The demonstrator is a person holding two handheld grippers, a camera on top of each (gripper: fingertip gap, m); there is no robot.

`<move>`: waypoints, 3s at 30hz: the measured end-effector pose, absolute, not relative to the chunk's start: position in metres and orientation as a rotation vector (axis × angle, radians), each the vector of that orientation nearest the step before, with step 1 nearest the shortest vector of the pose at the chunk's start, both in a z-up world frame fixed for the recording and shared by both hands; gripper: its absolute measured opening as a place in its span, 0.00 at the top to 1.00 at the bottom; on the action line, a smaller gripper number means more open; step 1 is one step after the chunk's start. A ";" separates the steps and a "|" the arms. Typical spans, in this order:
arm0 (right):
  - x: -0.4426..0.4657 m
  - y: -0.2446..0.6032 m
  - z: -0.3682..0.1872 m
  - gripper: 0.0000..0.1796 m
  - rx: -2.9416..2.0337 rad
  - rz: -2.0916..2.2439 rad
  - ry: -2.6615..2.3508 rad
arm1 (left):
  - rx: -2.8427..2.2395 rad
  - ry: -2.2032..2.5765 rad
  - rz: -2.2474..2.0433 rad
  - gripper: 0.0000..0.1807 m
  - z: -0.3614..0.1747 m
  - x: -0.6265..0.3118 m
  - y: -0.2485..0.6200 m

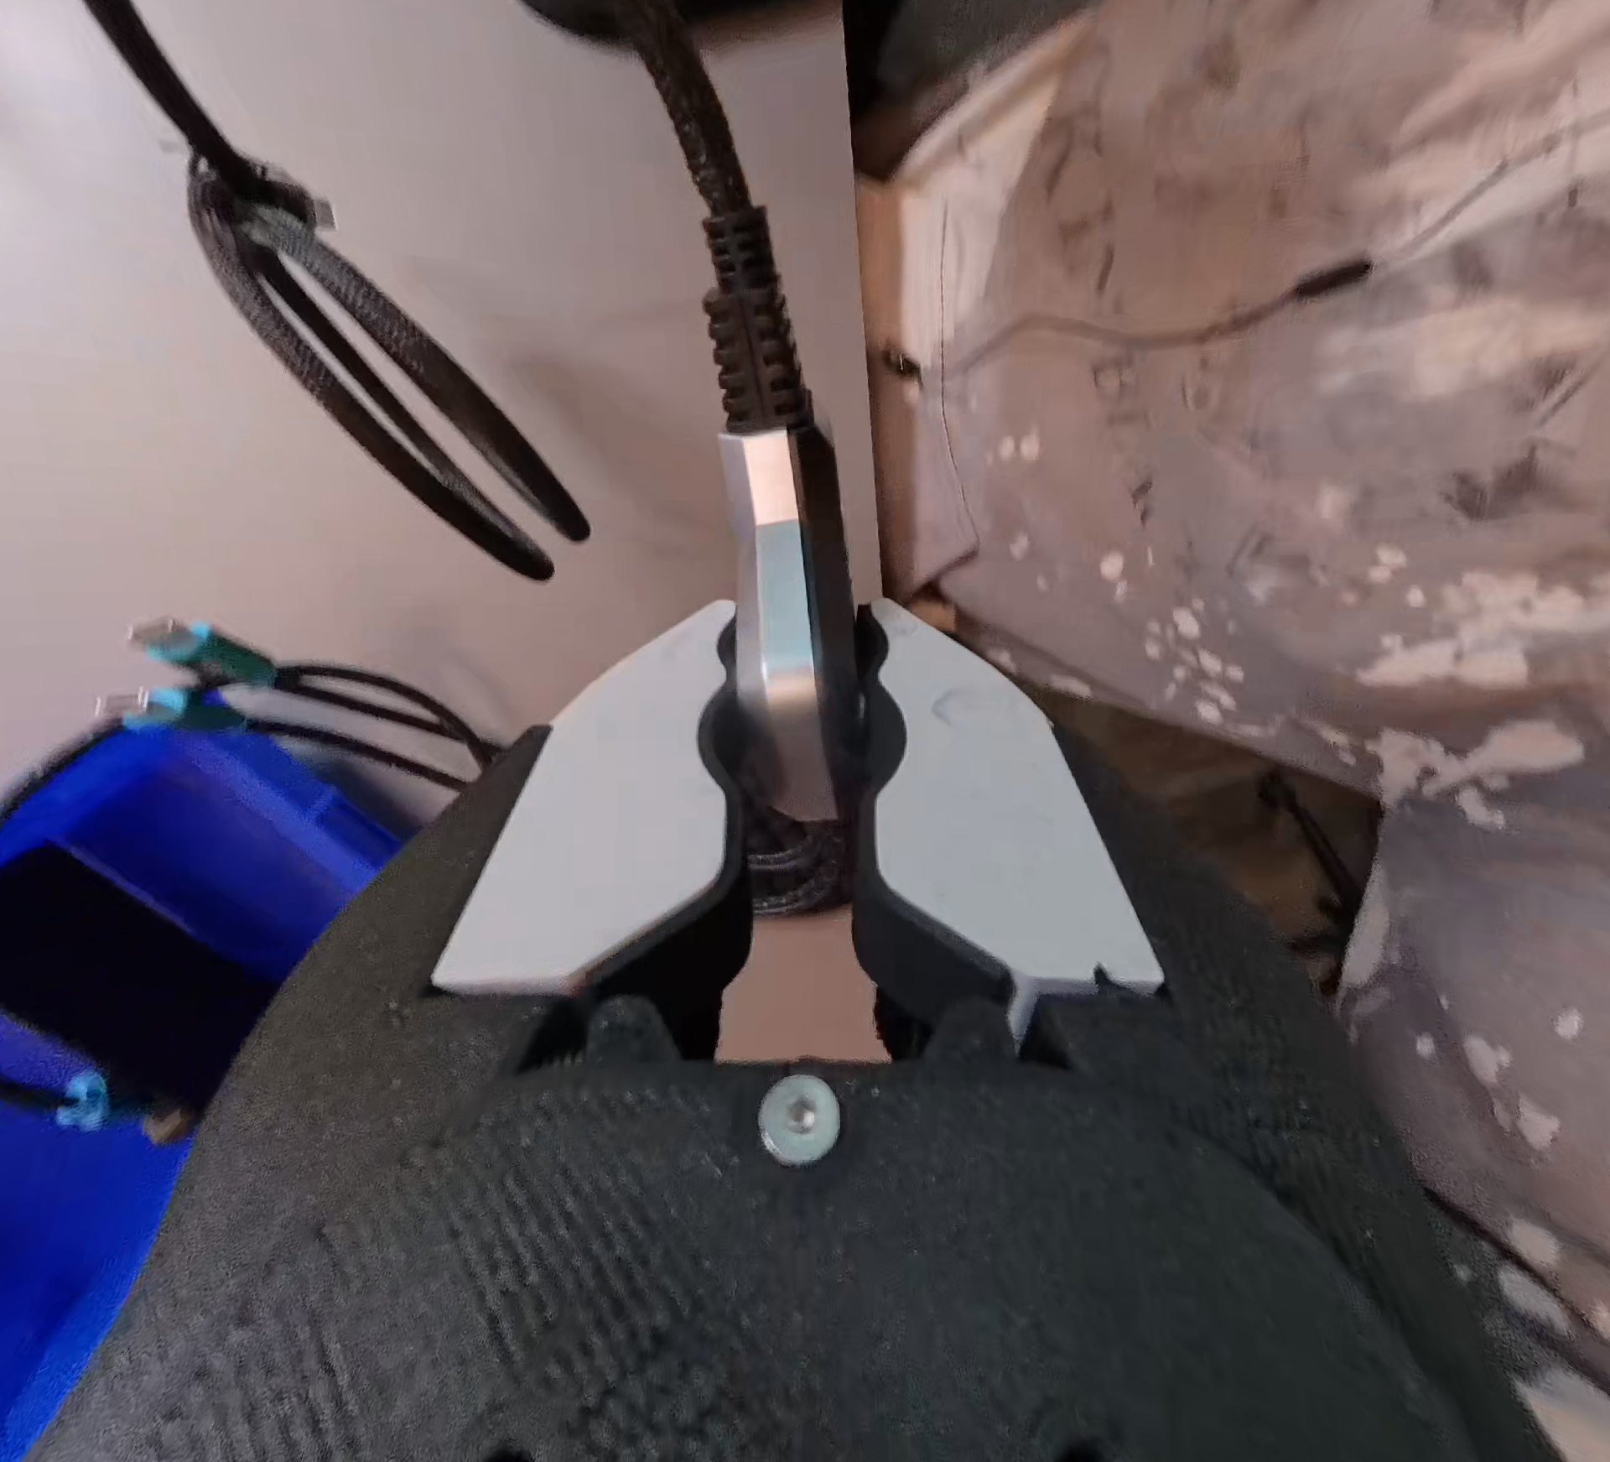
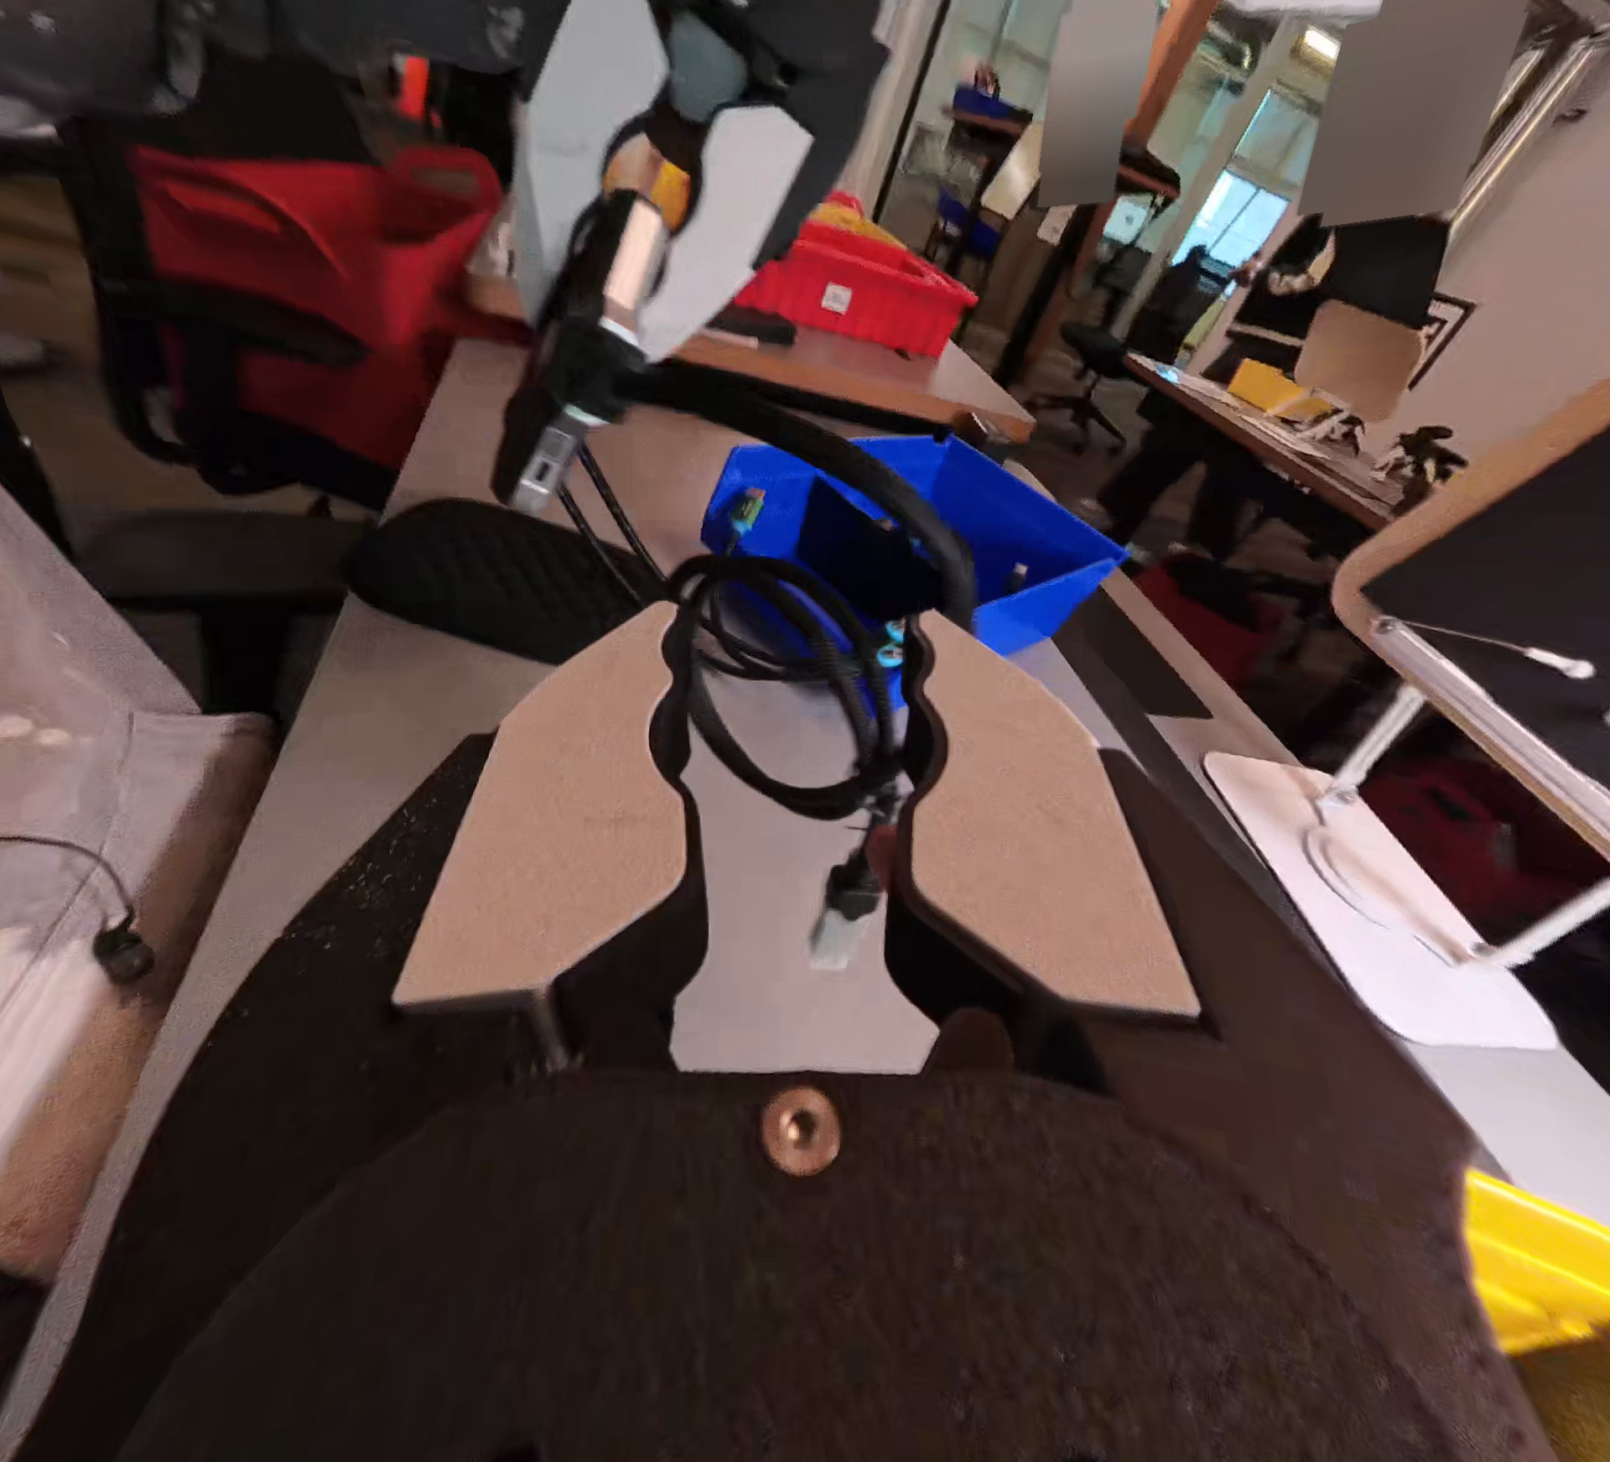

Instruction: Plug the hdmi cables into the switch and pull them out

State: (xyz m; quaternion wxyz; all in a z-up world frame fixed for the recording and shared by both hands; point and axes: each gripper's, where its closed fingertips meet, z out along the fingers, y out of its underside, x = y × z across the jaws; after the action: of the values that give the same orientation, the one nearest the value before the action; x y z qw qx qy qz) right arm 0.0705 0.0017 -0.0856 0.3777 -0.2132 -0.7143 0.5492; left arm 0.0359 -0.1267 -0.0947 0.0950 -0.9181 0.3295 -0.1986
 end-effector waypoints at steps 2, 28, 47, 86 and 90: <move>0.082 -0.012 -0.085 0.77 -0.540 1.405 -1.892 | -2.616 0.927 -0.599 0.86 -0.096 0.043 -0.106; 0.145 -0.043 -0.114 0.86 -0.524 1.860 -2.228 | -2.263 -0.153 -0.467 0.68 -0.248 -0.081 -0.048; 0.233 -0.016 -0.103 0.88 -0.409 2.060 -2.659 | -1.546 -0.440 -1.141 0.97 -0.172 -0.096 -0.019; 0.217 0.031 -0.060 0.87 -0.644 1.823 -2.229 | -1.495 -0.837 -0.820 0.91 -0.056 -0.332 -0.057; 0.214 0.027 -0.062 0.87 -0.623 1.833 -2.238 | -1.377 -0.930 -0.803 0.91 -0.060 -0.360 -0.061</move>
State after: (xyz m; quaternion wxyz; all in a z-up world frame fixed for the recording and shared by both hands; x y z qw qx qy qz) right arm 0.2139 0.0266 -0.0625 0.0912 -0.2098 -0.7531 0.6168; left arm -0.3601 -0.0613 -0.0603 0.6035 -0.5949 -0.4019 -0.3470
